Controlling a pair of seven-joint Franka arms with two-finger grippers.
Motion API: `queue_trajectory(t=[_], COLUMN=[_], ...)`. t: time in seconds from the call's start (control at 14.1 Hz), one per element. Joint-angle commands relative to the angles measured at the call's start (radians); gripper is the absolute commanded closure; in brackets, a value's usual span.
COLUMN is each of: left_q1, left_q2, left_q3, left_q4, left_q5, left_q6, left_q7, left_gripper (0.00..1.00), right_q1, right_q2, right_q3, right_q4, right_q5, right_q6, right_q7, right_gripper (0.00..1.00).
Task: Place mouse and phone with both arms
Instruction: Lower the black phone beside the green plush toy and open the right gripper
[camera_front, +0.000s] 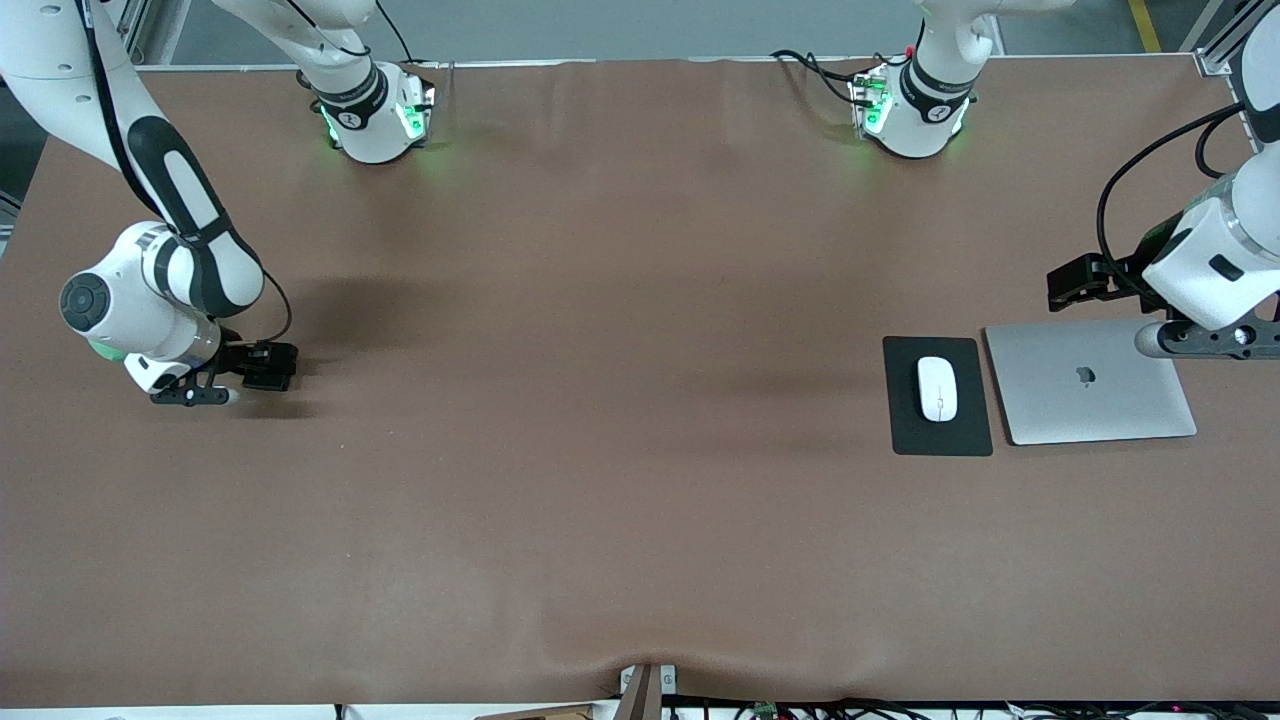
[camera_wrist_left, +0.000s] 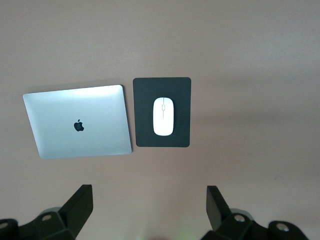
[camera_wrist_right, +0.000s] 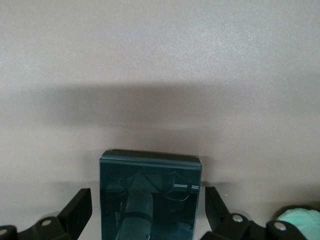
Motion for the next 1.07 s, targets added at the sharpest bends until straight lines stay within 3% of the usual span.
queue_trajectory(t=[0.0,0.43,0.64,0.78,1.0], left_q1=[0.001,0.026,0.027,0.026,0.029], left_q2=[-0.013,-0.047,-0.076,-0.132,-0.283], left_q3=[0.004,-0.007,-0.007,-0.010,-0.012], left_q4=[0.011,0.000,-0.037,-0.116,-0.340], left_q5=[-0.003,-0.026,-0.028,-0.028,-0.031], left_q6=[-0.009,-0.012,-0.009,0.019,0.143], left_q7=[-0.012,-0.015,-0.015,-0.016,-0.016], left_gripper=[0.00,0.00,0.00,0.00,0.00], right_q1=[-0.004,0.037,0.071,0.089,0.125], right_q2=[-0.070,-0.162,-0.213,-0.216,-0.260], right_q3=[0.016,0.014,0.016,0.019,0.022], right_q4=[-0.021,0.041,0.181,0.312,0.439], right_q5=[-0.014,-0.015,-0.018,-0.020,-0.032], right_q6=[-0.009,-0.047,-0.278,-0.459,-0.673], right_q7=[-0.002,0.002,0.007,0.027,0.063], right_gripper=[0.00,0.00,0.00,0.00,0.00])
